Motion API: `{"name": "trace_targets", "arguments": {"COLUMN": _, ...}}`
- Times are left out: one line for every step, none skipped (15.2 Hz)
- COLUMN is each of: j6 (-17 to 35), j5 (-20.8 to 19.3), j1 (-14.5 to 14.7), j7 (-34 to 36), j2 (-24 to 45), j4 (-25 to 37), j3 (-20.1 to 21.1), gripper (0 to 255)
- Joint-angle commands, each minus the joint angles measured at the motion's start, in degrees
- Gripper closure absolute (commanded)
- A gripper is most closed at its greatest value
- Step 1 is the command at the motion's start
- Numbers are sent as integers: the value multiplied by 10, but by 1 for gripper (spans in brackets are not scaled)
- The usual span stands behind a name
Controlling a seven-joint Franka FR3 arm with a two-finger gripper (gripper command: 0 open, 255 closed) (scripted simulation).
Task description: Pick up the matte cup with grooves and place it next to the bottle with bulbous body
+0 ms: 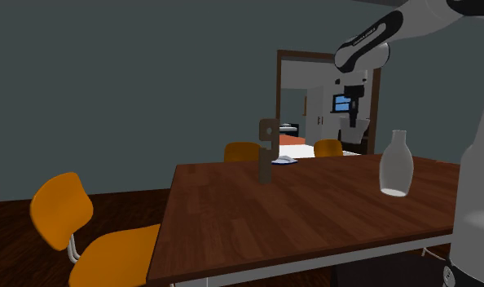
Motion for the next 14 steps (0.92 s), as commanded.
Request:
{"name": "trace_targets", "arguments": {"j6": 15, "j5": -1, "j1": -1, "j7": 3, "j2": 0, "j4": -15, "j3": -1, "gripper": 255}}
{"name": "trace_targets", "arguments": {"j6": 23, "j5": -2, "j1": -1, "j7": 3, "j2": 0, "j4": -22, "j3": -1, "gripper": 255}}
{"name": "trace_targets", "arguments": {"j6": 31, "j5": -2, "j1": -1, "j7": 4, "j2": 1, "j4": -29, "j3": -2, "gripper": 255}}
{"name": "trace_targets", "arguments": {"j6": 38, "j5": -1, "j1": -1, "j7": 4, "j2": 3, "j4": -36, "j3": -3, "gripper": 255}}
{"name": "trace_targets", "arguments": {"j6": 46, "j5": -1, "j1": -2, "j7": 5, "j2": 4, "j4": -42, "j3": -4, "gripper": 255}}
{"name": "trace_targets", "arguments": {"j6": 54, "j5": -1, "j1": -2, "j7": 5, "j2": 5, "j4": -49, "j3": -5, "gripper": 255}}
{"name": "trace_targets", "arguments": {"j6": 61, "j5": -1, "j1": -2, "j7": 5, "j2": 7, "j4": -55, "j3": -6, "gripper": 255}}
{"name": "trace_targets", "arguments": {"j6": 69, "j5": 0, "j1": -2, "j7": 5, "j2": 9, "j4": -62, "j3": -7, "gripper": 255}}
{"name": "trace_targets", "arguments": {"j6": 77, "j5": 1, "j1": -3, "j7": 5, "j2": 11, "j4": -68, "j3": -8, "gripper": 255}}
{"name": "trace_targets", "arguments": {"j6": 85, "j5": 1, "j1": -3, "j7": 5, "j2": 13, "j4": -74, "j3": -9, "gripper": 255}}
{"name": "trace_targets", "arguments": {"j6": 93, "j5": 2, "j1": -3, "j7": 5, "j2": 15, "j4": -80, "j3": -10, "gripper": 255}}
{"name": "trace_targets", "arguments": {"j6": 100, "j5": 3, "j1": -3, "j7": 5, "j2": 18, "j4": -85, "j3": -11, "gripper": 255}}
{"name": "trace_targets", "arguments": {"j6": 108, "j5": 4, "j1": -3, "j7": 4, "j2": 21, "j4": -91, "j3": -12, "gripper": 255}}
{"name": "trace_targets", "arguments": {"j6": 116, "j5": 6, "j1": -4, "j7": 4, "j2": 23, "j4": -97, "j3": -14, "gripper": 255}}
